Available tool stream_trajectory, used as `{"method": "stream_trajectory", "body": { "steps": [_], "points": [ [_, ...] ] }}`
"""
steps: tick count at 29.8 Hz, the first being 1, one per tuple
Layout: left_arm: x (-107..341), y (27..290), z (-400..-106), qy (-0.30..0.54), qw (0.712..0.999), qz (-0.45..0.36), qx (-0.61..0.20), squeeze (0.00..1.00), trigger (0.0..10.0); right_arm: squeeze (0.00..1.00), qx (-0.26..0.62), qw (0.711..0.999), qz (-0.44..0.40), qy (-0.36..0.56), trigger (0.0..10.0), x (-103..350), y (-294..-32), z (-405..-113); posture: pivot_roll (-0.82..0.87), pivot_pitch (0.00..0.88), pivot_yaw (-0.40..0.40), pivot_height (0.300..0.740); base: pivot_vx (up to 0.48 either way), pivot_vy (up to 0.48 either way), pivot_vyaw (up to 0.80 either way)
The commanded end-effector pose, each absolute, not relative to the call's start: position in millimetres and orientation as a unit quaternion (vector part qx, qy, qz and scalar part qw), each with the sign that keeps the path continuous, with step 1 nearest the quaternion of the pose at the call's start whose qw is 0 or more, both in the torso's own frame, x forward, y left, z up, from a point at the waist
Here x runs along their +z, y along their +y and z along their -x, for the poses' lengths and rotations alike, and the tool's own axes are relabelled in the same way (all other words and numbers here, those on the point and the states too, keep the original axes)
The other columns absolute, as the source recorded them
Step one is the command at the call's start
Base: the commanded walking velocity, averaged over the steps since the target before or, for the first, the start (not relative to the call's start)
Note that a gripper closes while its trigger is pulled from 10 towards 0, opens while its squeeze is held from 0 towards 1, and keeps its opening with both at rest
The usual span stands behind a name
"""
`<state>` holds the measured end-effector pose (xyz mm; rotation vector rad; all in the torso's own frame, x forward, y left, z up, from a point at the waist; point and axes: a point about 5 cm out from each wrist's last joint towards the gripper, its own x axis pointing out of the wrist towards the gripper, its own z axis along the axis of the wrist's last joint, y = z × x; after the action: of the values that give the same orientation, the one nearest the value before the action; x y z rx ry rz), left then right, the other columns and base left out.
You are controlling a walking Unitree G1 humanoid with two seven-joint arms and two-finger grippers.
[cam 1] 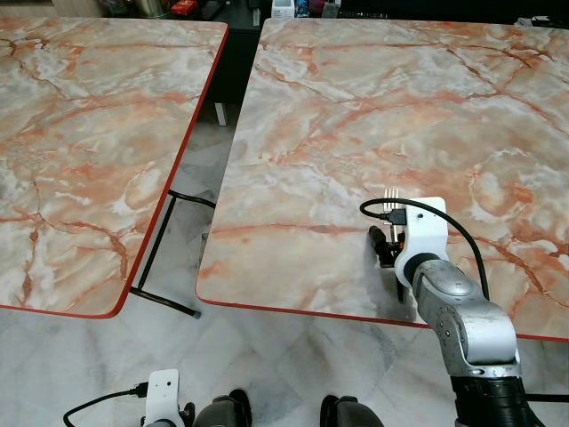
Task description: Setting the table
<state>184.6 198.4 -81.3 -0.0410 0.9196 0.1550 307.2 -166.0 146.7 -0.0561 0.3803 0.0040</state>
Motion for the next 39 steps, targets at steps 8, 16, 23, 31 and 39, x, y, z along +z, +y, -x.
{"method": "stream_trajectory", "body": {
  "steps": [8, 16, 23, 31, 39],
  "points": [
    [-93.3, 196.9, -160.0, 0.484, 0.871, 0.028, 0.077, 0.0, 10.0, 0.0, -0.01, 0.977, 0.023, 0.213, 4.0, 137.4, -171.1, -305.7, -0.07, 0.268, -0.001, 0.711, 0.0, 0.0, 0.0],
    [-93.6, 195.6, -160.0, 0.485, 0.871, 0.032, 0.077, 0.0, 10.0, 0.0, -0.008, 0.978, 0.024, 0.209, 0.0, 139.5, -172.0, -307.5, -0.07, 0.27, -0.006, 0.711, 0.0, 0.0, 0.0],
    [-93.7, 195.2, -159.8, 0.485, 0.87, 0.032, 0.076, 0.0, 10.0, 0.0, -0.008, 0.978, 0.025, 0.208, 0.0, 139.9, -172.4, -307.5, -0.07, 0.269, -0.007, 0.711, 0.0, 0.0, 0.0],
    [-93.8, 194.8, -159.9, 0.487, 0.87, 0.032, 0.076, 0.0, 10.0, 0.0, -0.005, 0.978, 0.026, 0.206, 0.0, 140.8, -172.3, -308.5, -0.07, 0.278, -0.01, 0.711, 0.0, 0.0, 0.0],
    [-94.3, 194.3, -159.0, 0.49, 0.868, 0.031, 0.074, 0.0, 10.0, 0.0, -0.003, 0.98, 0.03, 0.197, 0.0, 144.1, -171.7, -310.0, -0.07, 0.269, -0.014, 0.711, 0.0, 0.0, 0.0]
  ]
}}
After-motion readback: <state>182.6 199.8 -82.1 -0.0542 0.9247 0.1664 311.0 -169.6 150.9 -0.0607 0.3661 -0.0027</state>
